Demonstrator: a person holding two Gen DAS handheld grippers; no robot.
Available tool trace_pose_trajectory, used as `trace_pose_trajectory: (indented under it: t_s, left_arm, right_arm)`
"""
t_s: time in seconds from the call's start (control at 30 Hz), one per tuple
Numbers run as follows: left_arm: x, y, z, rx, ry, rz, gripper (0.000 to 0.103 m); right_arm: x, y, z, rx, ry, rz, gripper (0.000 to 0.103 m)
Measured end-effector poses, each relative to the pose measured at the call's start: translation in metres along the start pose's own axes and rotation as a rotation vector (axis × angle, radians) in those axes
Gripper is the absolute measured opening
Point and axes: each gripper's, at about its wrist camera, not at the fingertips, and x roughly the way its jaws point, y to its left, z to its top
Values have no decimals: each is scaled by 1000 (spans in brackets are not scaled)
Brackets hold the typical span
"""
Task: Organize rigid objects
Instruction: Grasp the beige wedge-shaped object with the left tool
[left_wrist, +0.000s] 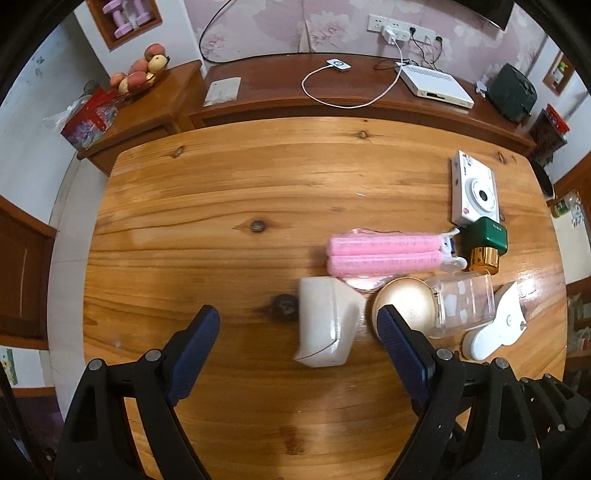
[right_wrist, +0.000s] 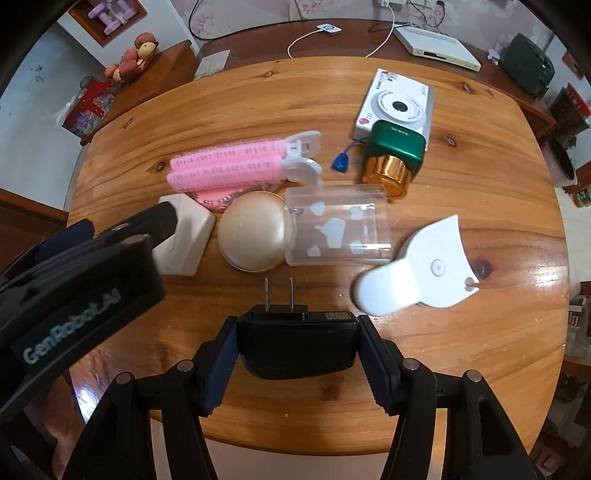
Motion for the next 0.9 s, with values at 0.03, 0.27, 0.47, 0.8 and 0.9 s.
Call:
trace_pose_trajectory:
  t_s: [0.03, 0.27, 0.47, 0.8, 0.9]
  left_arm:
    - [1, -3, 0, 6, 1, -1, 89]
    - [11, -13, 2, 20, 0, 11, 87]
    - [25, -13, 4, -6, 36, 13, 81]
    - [39, -3, 7, -78, 88, -18, 55]
    - [39, -3, 7, -81, 86, -8, 52]
  right_arm:
    - [0, -2, 0, 2, 1, 2, 63]
    - [2, -4, -2, 6, 5, 18, 63]
    - [-3, -11, -8, 7, 1, 40, 62]
    - [-1, -16, -12, 12, 11, 64, 63]
    - [-1, -18, -13, 14, 14, 68, 62]
